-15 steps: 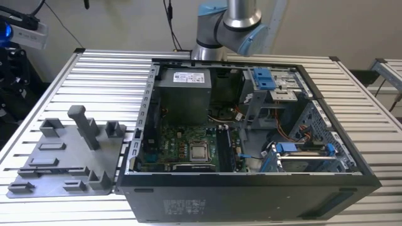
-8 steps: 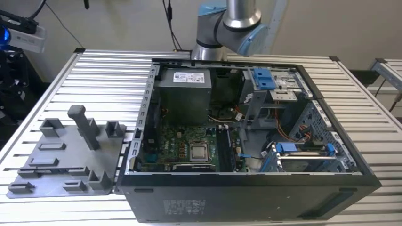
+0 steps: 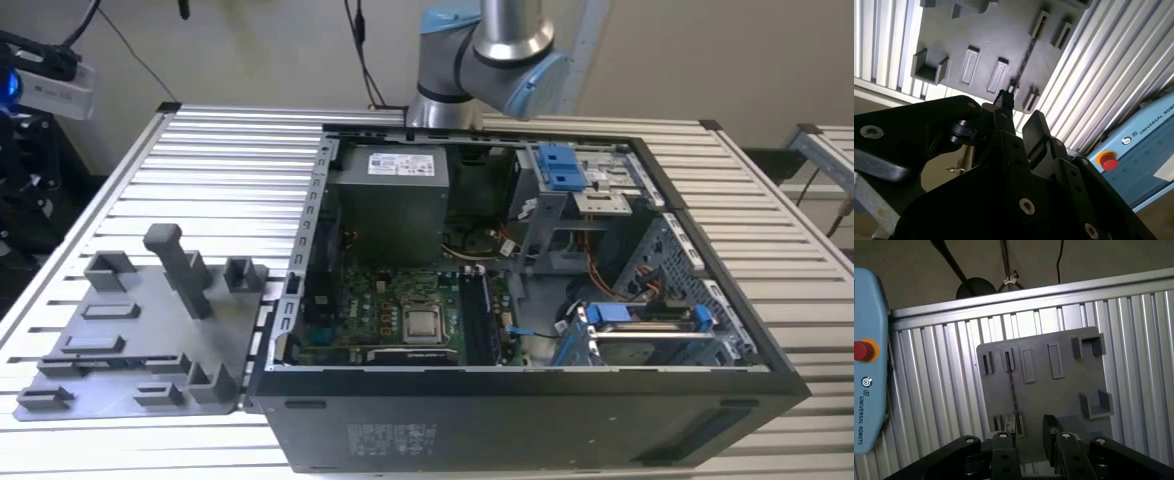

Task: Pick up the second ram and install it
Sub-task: 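Pick up the second ram and move it above second insertion slot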

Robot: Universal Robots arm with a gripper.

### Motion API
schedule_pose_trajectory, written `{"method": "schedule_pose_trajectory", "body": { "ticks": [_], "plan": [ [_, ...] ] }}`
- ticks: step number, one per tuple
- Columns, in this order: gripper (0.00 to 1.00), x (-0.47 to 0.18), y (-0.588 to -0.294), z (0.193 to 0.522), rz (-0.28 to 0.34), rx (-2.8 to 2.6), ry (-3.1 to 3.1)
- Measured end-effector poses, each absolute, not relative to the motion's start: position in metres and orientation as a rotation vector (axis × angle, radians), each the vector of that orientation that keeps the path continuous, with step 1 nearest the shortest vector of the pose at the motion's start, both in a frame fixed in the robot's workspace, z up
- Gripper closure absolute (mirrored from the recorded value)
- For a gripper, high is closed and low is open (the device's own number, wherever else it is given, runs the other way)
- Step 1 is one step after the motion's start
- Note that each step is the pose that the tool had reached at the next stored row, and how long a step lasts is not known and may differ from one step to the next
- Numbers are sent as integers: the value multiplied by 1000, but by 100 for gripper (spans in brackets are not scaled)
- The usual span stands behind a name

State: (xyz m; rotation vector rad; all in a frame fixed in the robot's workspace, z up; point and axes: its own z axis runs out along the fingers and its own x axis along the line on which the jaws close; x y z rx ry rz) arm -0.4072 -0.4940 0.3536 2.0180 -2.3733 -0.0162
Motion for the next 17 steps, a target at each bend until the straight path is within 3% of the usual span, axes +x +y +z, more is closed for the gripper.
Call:
{"method": "schedule_pose_trajectory", "body": {
  "ticks": [17],
  "plan": [
    [64,-410,-494,335,-16,2018,-2374]
  ]
}}
